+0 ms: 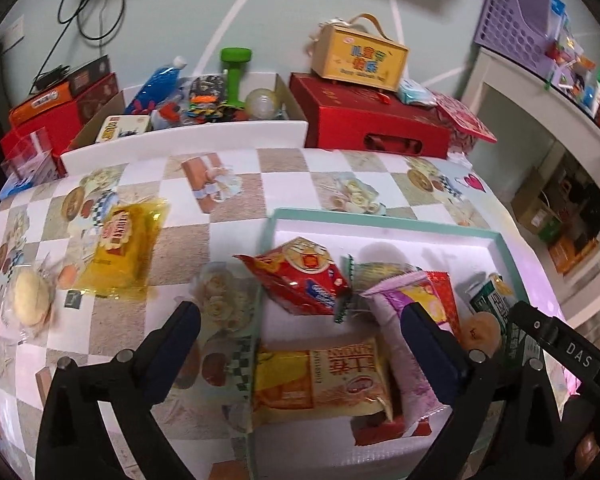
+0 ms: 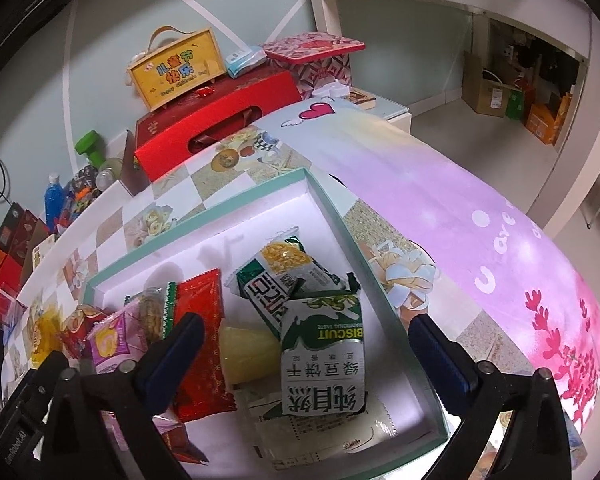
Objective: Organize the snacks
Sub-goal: 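Withdraw both open tools from the tray toward the remaining snacks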
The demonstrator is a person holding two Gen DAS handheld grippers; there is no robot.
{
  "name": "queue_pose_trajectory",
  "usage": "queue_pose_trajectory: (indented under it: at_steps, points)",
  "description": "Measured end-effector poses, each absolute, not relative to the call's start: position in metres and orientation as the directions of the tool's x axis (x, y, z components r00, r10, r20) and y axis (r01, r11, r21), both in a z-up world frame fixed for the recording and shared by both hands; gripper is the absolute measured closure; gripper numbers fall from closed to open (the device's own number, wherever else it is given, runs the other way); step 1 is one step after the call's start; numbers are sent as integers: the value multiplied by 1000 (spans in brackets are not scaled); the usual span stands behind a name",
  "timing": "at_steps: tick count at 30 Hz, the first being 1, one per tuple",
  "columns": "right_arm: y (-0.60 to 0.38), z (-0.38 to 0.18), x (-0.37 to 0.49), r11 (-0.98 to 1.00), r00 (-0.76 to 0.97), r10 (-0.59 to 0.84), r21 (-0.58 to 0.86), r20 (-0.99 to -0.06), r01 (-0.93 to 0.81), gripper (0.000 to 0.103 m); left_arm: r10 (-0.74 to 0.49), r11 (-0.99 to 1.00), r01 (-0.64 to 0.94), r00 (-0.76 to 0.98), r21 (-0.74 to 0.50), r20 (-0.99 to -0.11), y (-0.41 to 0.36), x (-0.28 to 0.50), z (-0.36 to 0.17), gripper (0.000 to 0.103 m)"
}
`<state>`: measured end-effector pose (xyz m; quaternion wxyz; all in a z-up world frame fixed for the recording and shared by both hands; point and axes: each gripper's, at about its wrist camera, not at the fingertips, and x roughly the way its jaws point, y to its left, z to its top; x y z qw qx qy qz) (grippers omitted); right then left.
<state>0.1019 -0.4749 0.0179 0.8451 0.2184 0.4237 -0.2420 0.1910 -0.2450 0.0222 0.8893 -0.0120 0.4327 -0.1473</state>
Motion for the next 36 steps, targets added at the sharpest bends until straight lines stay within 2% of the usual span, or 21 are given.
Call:
queue_pose_trajectory:
  at_steps: [12,17,21,36]
  points:
    - [-445,48,105,814,589,-250,162,-769,557,0,-281,958,214,591,-190,-756,-210,191,33,3]
    - [-421,56,115,842,625,-230,170,-746,513,0,-259,964,206,590,-168,-764,-192,192,35,3]
    - [-397,50,126,866,620,-192,167,-761,472,0,-246,969,170,589,-180,-770,-170,192,34,3]
    - [-296,55,147,951,698,-44,185,-715,249,0,-90,989,-41,597,-142,-797,-73,196,24,3]
